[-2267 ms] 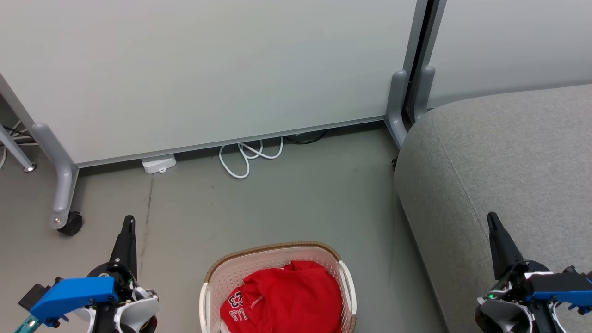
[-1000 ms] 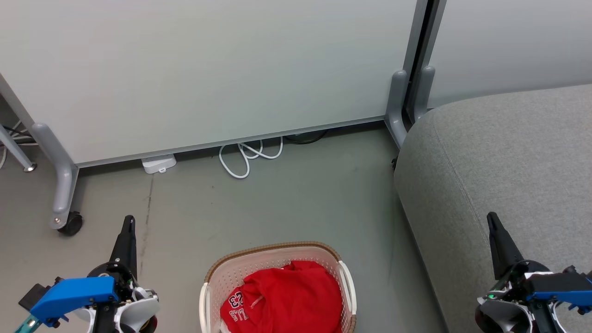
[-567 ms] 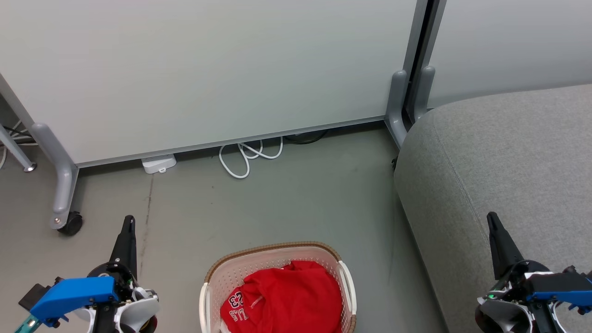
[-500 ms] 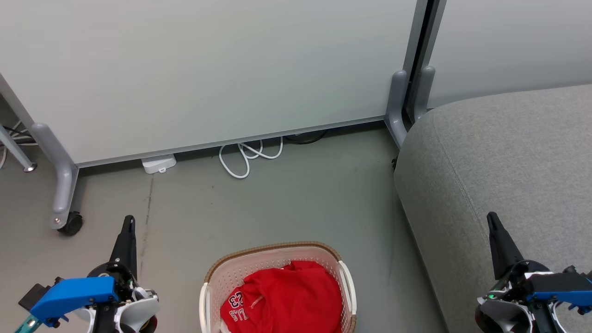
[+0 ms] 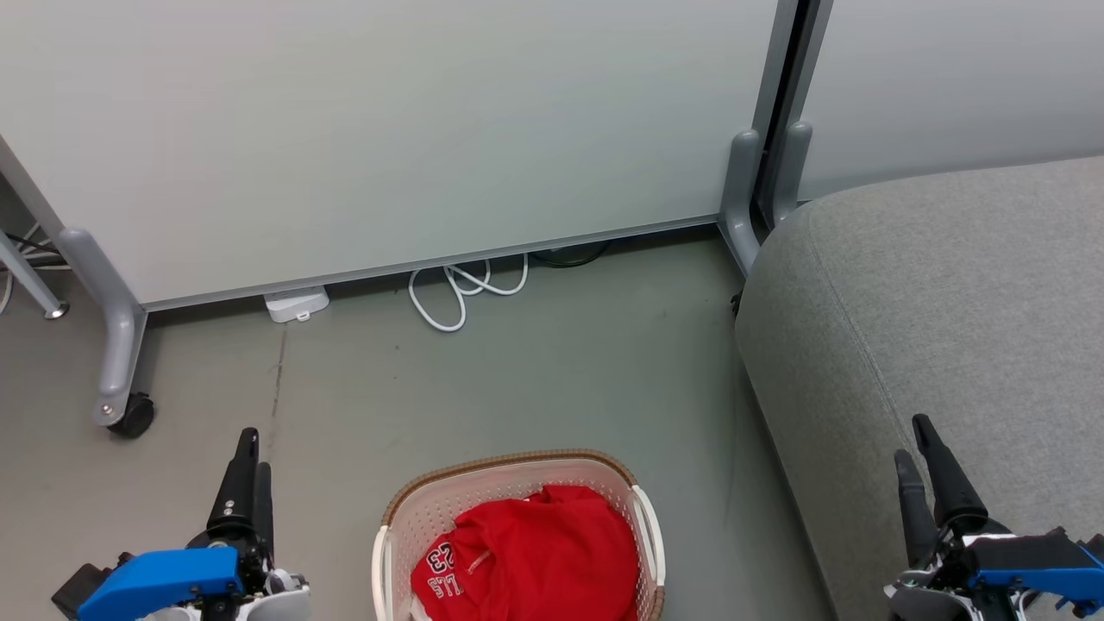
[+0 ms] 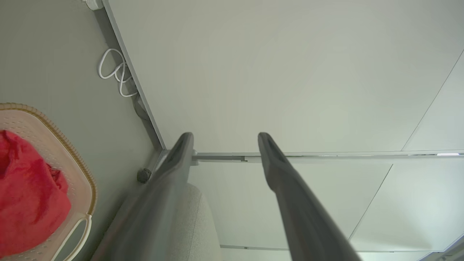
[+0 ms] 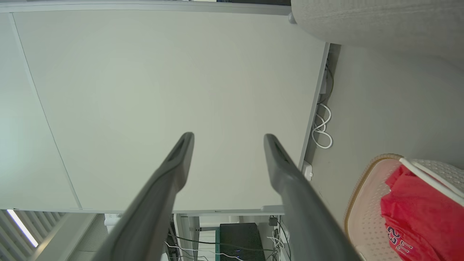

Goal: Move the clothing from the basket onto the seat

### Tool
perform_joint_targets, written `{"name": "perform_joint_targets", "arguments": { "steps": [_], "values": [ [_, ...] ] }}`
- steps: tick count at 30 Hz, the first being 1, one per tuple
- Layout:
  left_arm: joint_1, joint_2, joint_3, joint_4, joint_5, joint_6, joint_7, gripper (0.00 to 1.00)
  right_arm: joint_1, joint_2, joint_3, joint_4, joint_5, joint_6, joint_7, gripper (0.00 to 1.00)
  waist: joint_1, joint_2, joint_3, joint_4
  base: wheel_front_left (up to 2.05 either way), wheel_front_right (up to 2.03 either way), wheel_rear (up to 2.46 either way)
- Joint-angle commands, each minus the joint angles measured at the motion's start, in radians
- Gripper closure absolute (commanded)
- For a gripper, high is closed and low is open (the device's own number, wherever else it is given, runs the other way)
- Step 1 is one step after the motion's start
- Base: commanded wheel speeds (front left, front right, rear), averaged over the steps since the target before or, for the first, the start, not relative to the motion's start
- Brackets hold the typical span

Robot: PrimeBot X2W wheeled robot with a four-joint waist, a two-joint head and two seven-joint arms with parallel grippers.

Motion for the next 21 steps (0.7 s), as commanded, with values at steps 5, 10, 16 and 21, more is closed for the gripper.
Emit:
{"name": "perform_joint_targets", "arguments": {
  "steps": [5, 10, 16, 21],
  "values": [
    [-0.042, 0.008, -0.013, -0.038, 0.109, 0.003, -0.031, 0.00, -0.024, -0.004, 0.007, -0.030, -0.095, 0.001, -0.032, 0.00, 0.0000, -0.0001, 0.003, 0.002, 0.00, 0.00, 0.00],
    [-0.050, 0.009, -0.031, -0.058, 0.208, 0.015, -0.054, 0.00, -0.029, -0.004, 0.023, -0.047, -0.220, 0.001, -0.055, 0.00, 0.0000, -0.0001, 0.006, 0.003, 0.00, 0.00, 0.00],
    [-0.058, 0.010, -0.056, -0.075, 0.353, 0.036, -0.080, 0.00, -0.036, -0.005, 0.036, -0.061, -0.346, 0.001, -0.080, 0.00, 0.0000, -0.0001, 0.009, 0.004, 0.00, 0.00, 0.00],
    [-0.062, 0.010, -0.084, -0.083, 0.481, 0.050, -0.100, 0.00, -0.040, -0.005, 0.051, -0.075, -0.469, 0.001, -0.101, 0.00, 0.0000, -0.0001, 0.011, 0.005, 0.00, 0.00, 0.00]
  ]
}}
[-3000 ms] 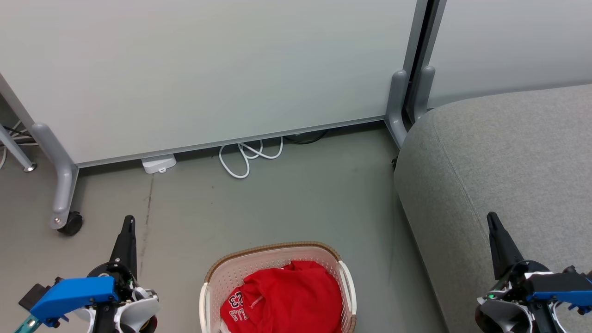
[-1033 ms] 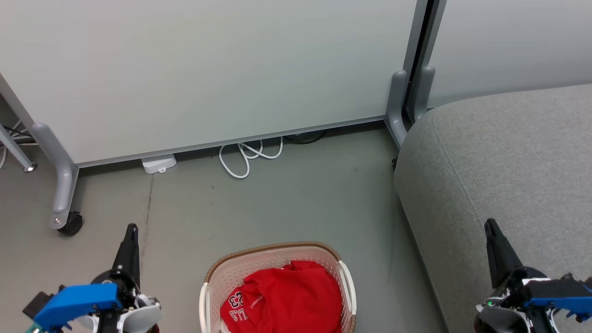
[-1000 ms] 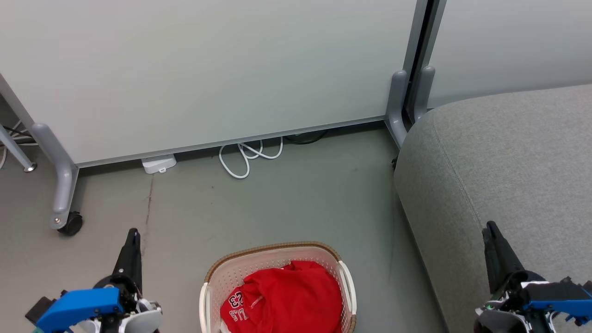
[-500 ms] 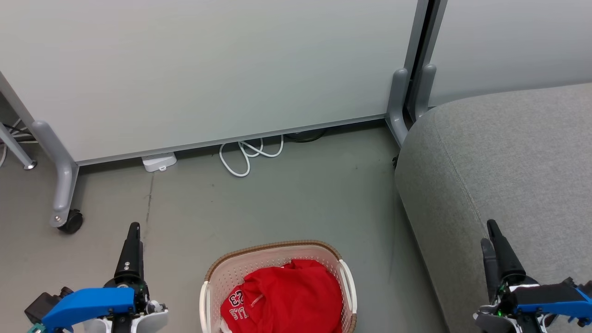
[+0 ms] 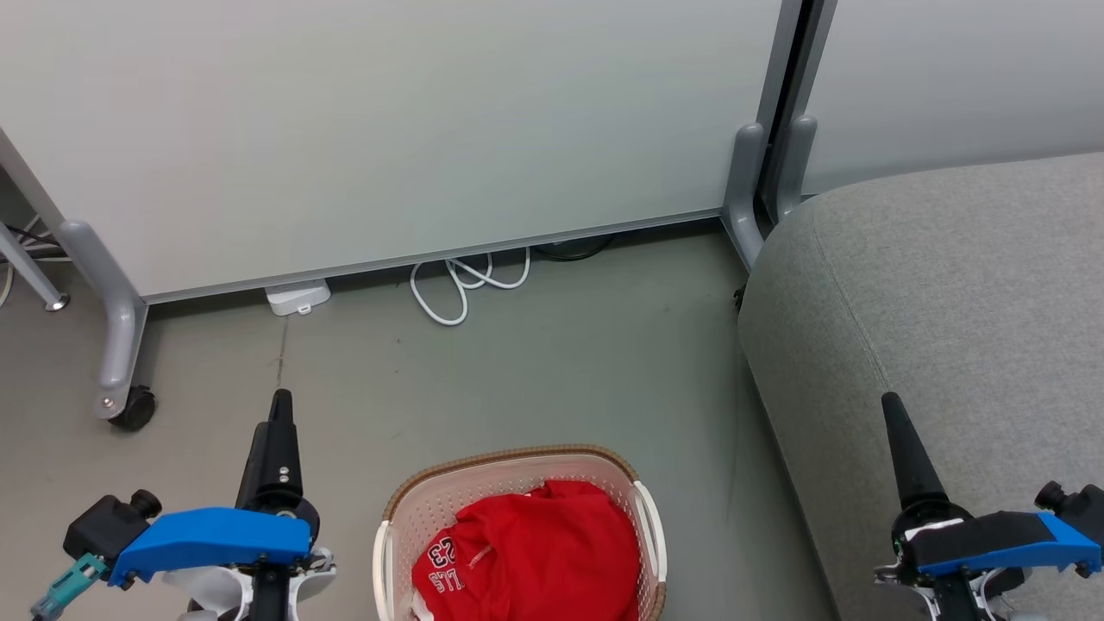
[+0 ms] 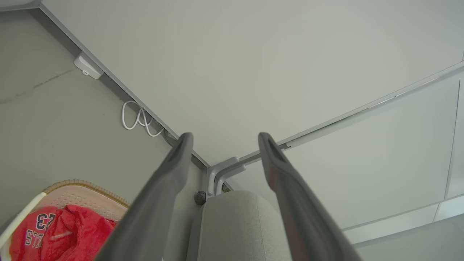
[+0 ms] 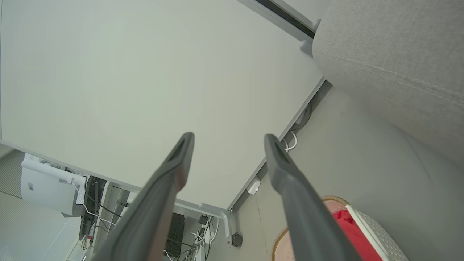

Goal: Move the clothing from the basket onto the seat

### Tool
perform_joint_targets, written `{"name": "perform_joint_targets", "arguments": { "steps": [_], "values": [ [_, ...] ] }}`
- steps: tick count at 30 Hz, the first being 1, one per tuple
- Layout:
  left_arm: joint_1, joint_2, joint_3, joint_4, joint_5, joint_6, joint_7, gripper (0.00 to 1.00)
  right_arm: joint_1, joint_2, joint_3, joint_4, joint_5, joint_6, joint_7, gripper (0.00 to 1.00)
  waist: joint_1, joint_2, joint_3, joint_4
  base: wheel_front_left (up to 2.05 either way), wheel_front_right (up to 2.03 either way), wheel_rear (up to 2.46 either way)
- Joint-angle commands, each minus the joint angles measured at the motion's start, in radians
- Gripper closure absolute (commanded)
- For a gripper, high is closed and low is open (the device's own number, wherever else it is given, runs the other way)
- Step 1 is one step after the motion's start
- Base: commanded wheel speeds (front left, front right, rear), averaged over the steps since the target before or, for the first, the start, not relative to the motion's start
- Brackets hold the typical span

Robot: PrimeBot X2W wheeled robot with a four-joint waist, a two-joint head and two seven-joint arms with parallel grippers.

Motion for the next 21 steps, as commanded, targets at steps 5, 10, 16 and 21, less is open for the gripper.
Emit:
{"name": "perform_joint_targets", "arguments": {
  "steps": [5, 10, 16, 21],
  "values": [
    [-0.039, 0.013, -0.036, -0.025, 0.150, 0.014, -0.027, 0.00, -0.034, -0.006, 0.029, -0.027, -0.136, 0.001, -0.026, 0.00, 0.0000, 0.0000, 0.003, 0.002, 0.00, 0.00, 0.00],
    [-0.043, 0.018, -0.064, -0.031, 0.239, 0.031, -0.045, 0.00, -0.038, -0.013, 0.060, -0.029, -0.222, 0.001, -0.044, 0.00, 0.0000, 0.0000, 0.003, 0.004, 0.00, 0.00, 0.00],
    [-0.049, 0.027, -0.094, -0.034, 0.326, 0.048, -0.066, 0.00, -0.045, -0.016, 0.074, -0.035, -0.320, 0.001, -0.065, 0.00, 0.0000, 0.0000, 0.006, 0.004, 0.00, 0.00, 0.00],
    [-0.051, 0.034, -0.117, -0.026, 0.393, 0.063, -0.082, 0.00, -0.047, -0.013, 0.071, -0.028, -0.395, 0.001, -0.082, 0.00, 0.0000, 0.0000, 0.007, 0.005, 0.00, 0.00, 0.00]
  ]
}}
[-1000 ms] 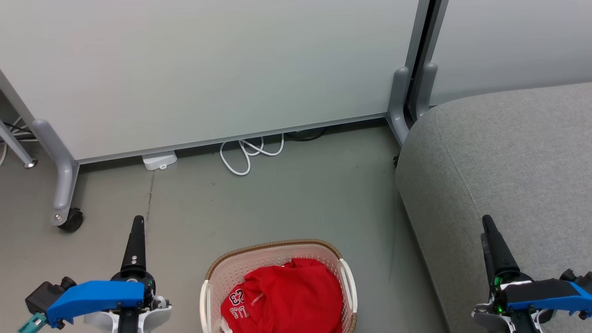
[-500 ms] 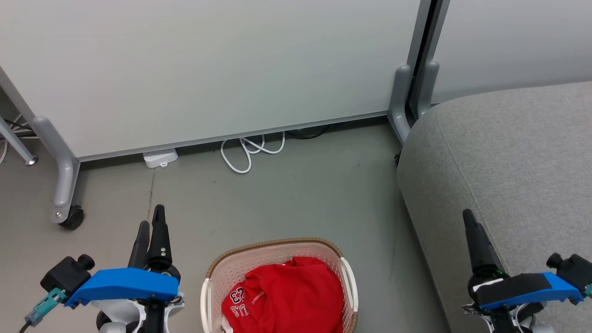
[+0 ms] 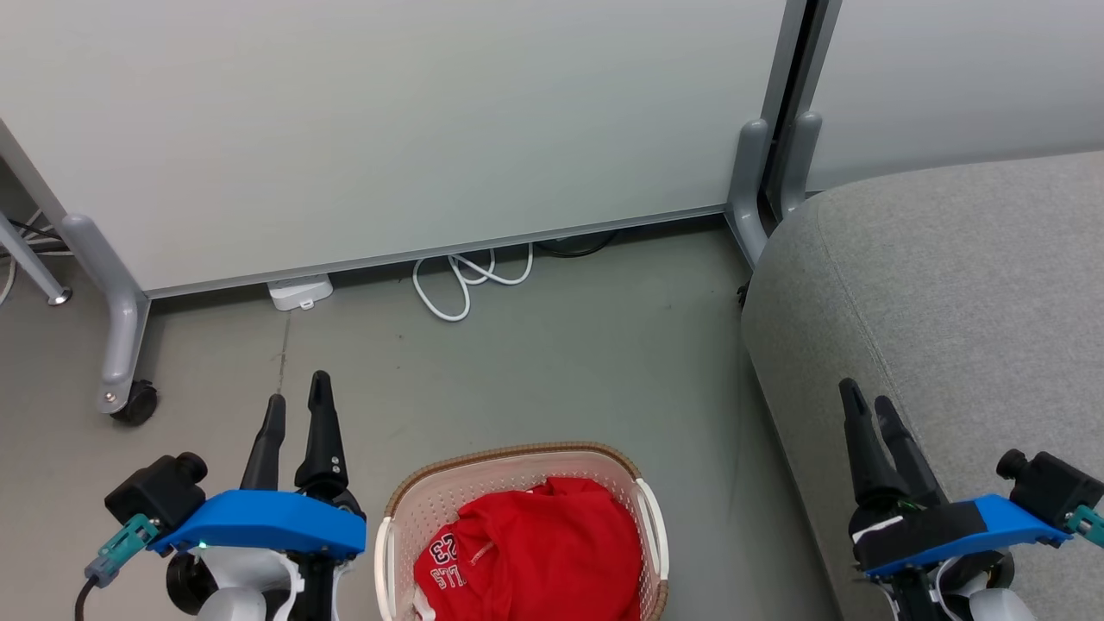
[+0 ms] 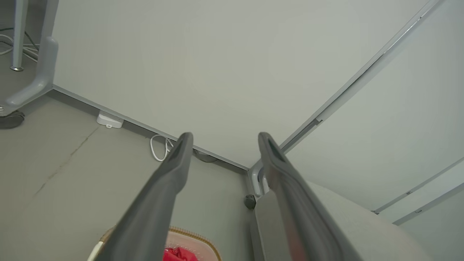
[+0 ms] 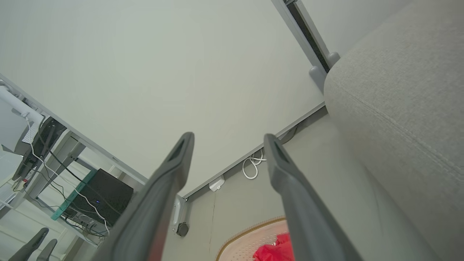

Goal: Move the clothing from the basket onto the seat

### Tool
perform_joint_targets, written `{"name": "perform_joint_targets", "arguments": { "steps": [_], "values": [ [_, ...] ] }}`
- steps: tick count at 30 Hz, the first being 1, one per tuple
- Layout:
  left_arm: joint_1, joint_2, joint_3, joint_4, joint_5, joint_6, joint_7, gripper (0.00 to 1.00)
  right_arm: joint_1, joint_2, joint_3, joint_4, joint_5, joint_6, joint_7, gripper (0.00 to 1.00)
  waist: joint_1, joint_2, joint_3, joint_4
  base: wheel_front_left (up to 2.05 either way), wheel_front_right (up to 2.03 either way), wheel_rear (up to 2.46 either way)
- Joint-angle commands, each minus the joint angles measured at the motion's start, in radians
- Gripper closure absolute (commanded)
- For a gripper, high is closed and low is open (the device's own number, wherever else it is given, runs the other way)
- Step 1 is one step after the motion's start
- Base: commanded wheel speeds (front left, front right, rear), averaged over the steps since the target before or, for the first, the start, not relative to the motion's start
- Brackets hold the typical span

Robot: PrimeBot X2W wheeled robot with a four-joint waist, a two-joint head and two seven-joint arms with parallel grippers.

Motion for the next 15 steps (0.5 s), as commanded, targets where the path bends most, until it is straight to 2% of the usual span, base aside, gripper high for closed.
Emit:
{"name": "perform_joint_targets", "arguments": {
  "steps": [1, 15],
  "values": [
    [-0.029, 0.012, -0.013, -0.008, 0.042, 0.009, -0.013, 0.00, -0.025, -0.004, -0.002, -0.007, -0.044, 0.001, -0.014, 0.00, 0.0000, 0.0000, 0.000, 0.000, 0.00, 0.00, 0.00],
    [-0.035, 0.030, -0.061, 0.008, 0.196, 0.036, -0.051, 0.00, -0.023, 0.001, 0.009, 0.007, -0.206, 0.002, -0.053, 0.00, 0.0000, 0.0000, -0.004, 0.001, 0.00, 0.00, 0.00]
  ]
}}
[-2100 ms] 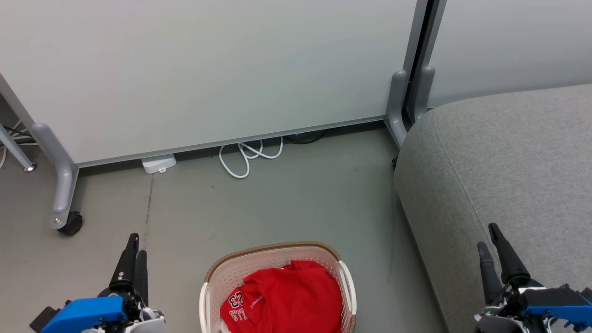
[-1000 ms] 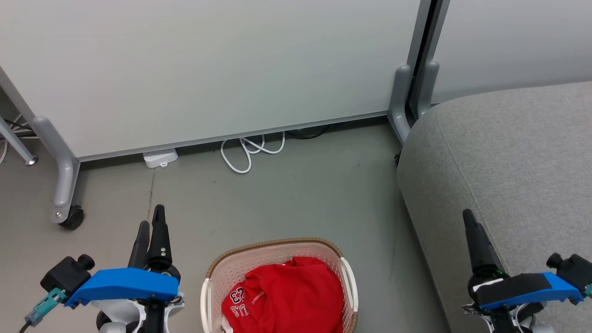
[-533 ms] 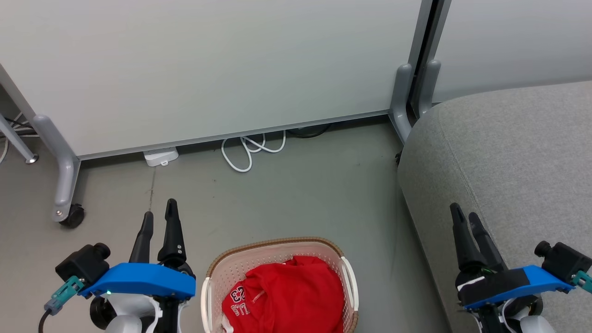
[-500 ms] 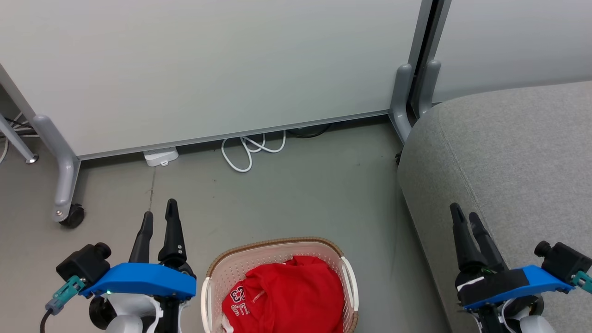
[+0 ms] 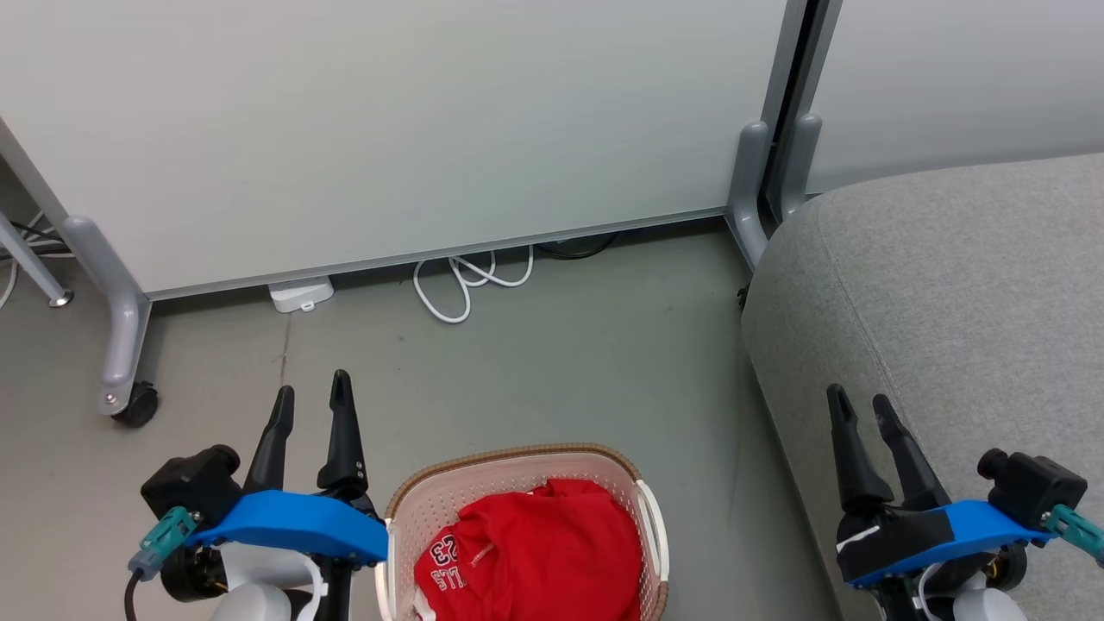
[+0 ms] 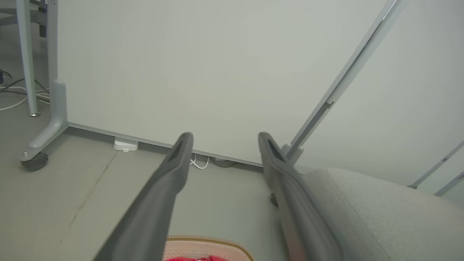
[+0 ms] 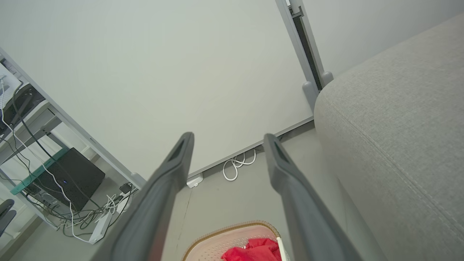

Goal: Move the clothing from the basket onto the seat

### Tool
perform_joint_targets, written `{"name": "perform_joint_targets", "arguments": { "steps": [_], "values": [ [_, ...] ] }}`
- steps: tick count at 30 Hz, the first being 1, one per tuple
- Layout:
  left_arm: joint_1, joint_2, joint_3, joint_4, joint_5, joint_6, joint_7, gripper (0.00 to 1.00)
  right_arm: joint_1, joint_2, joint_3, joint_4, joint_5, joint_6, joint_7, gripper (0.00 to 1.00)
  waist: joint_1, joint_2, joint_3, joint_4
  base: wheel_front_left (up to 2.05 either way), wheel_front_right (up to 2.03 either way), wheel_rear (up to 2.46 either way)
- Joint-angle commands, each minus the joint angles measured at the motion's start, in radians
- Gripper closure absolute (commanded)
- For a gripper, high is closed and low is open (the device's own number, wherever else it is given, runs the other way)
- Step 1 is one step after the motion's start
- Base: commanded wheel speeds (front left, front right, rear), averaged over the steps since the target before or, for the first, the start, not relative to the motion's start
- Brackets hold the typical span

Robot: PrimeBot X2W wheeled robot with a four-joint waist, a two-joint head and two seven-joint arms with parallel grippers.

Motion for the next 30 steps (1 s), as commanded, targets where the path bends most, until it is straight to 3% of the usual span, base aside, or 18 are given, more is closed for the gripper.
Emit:
{"name": "perform_joint_targets", "arguments": {
  "steps": [1, 17, 30],
  "values": [
    [-0.027, 0.008, -0.007, -0.006, 0.027, 0.008, -0.011, 0.00, -0.023, -0.001, 0.003, -0.007, -0.029, 0.002, -0.011, 0.00, 0.0000, 0.0000, 0.000, 0.000, 0.00, 0.00, 0.00],
    [-0.034, 0.018, -0.049, 0.011, 0.185, 0.020, -0.051, 0.00, -0.025, -0.001, 0.023, 0.003, -0.204, 0.002, -0.052, 0.00, 0.0000, 0.0000, -0.002, 0.008, 0.00, 0.00, 0.00],
    [-0.039, 0.011, -0.048, 0.020, 0.283, 0.001, -0.081, 0.00, -0.028, -0.001, 0.038, 0.011, -0.318, 0.002, -0.081, 0.00, 0.0000, 0.0000, 0.004, 0.014, 0.00, 0.00, 0.00]
  ]
}}
